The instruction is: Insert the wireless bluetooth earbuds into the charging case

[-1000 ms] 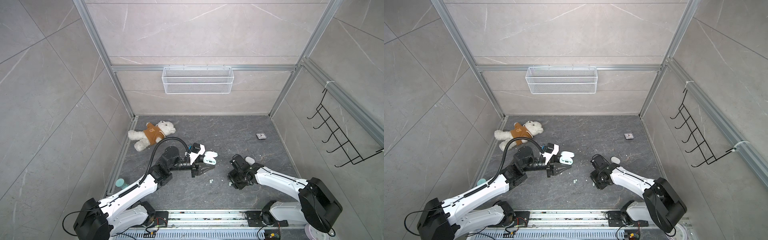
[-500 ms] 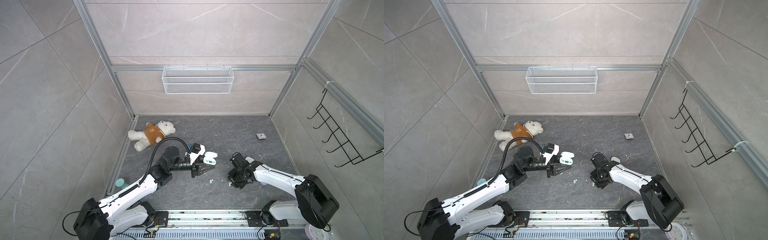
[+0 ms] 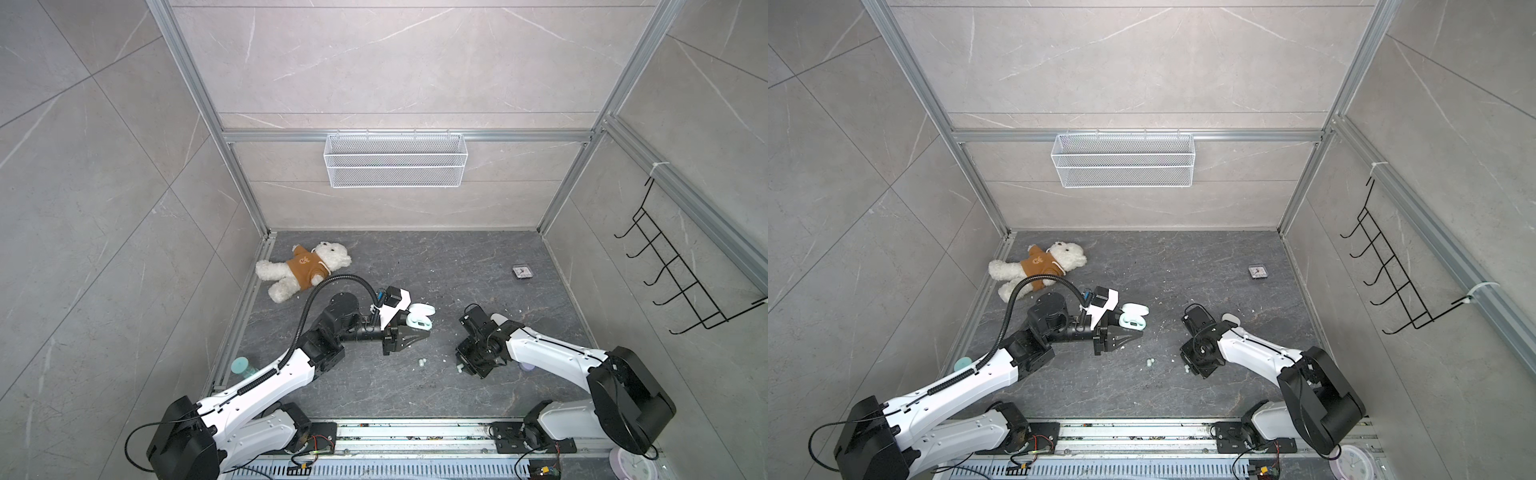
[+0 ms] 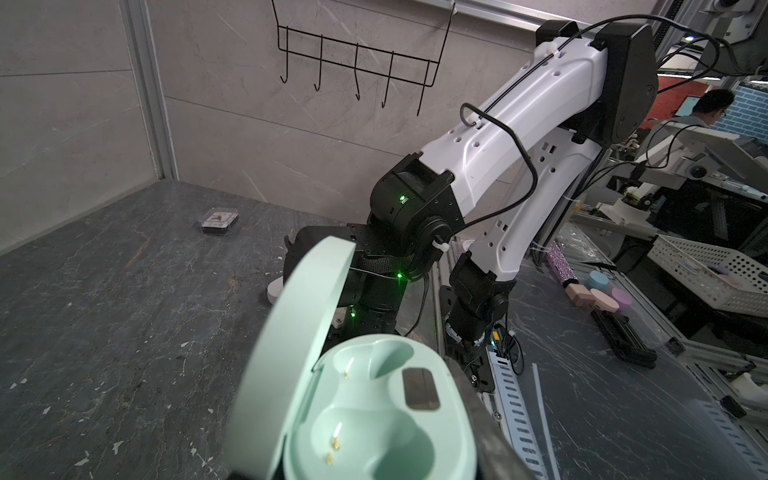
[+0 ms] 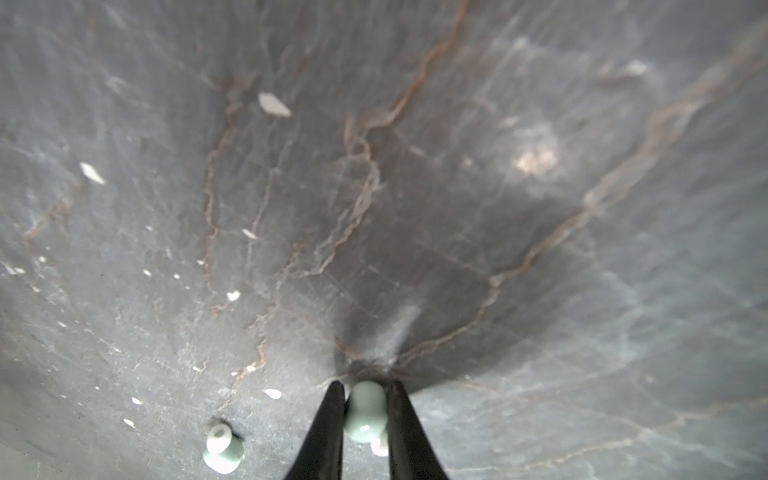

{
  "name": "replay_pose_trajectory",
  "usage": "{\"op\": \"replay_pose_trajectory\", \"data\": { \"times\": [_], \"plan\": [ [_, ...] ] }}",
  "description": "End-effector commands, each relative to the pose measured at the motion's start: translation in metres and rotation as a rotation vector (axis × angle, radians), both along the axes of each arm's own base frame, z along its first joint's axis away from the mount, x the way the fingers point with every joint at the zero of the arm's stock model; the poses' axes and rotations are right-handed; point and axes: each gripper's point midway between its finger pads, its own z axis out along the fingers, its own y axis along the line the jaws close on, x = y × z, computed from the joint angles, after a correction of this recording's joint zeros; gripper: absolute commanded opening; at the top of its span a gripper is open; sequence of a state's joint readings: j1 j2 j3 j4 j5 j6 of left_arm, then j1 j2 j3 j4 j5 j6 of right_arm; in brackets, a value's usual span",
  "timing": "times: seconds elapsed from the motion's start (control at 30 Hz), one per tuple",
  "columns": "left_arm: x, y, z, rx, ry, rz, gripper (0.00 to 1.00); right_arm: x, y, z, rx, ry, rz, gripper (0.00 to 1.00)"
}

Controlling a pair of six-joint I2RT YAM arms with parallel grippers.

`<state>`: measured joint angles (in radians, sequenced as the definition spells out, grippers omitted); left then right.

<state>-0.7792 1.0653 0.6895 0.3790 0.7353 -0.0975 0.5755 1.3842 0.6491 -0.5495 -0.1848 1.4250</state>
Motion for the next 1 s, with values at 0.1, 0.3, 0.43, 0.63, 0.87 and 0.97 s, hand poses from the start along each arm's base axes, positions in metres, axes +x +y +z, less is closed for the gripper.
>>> {"op": "replay_pose_trajectory", "data": {
  "times": [0.1, 0.3, 0.43, 0.63, 0.87, 0.97],
  "plan": [
    [-0.004, 0.002, 0.030, -0.059, -0.088, -0.008, 0.30, -0.012, -0.010, -0.007, -0.045, 0.058, 0.010, 0.15],
    [-0.003, 0.001, 0.029, -0.059, -0.087, -0.008, 0.30, -0.008, -0.008, -0.003, -0.034, 0.026, 0.011, 0.13],
    [-0.001, -0.001, 0.027, -0.066, -0.079, -0.007, 0.30, -0.001, -0.007, 0.006, -0.020, -0.018, 0.002, 0.12],
    [0.004, -0.005, 0.029, -0.087, -0.084, 0.001, 0.30, 0.012, -0.006, 0.036, -0.001, -0.121, 0.024, 0.11],
    [0.014, -0.012, 0.033, -0.104, -0.107, 0.009, 0.30, 0.028, 0.001, 0.096, 0.033, -0.261, 0.105, 0.11],
    [0.024, -0.017, 0.033, -0.113, -0.108, 0.021, 0.30, 0.034, 0.005, 0.125, 0.058, -0.331, 0.147, 0.10]
  ]
}}
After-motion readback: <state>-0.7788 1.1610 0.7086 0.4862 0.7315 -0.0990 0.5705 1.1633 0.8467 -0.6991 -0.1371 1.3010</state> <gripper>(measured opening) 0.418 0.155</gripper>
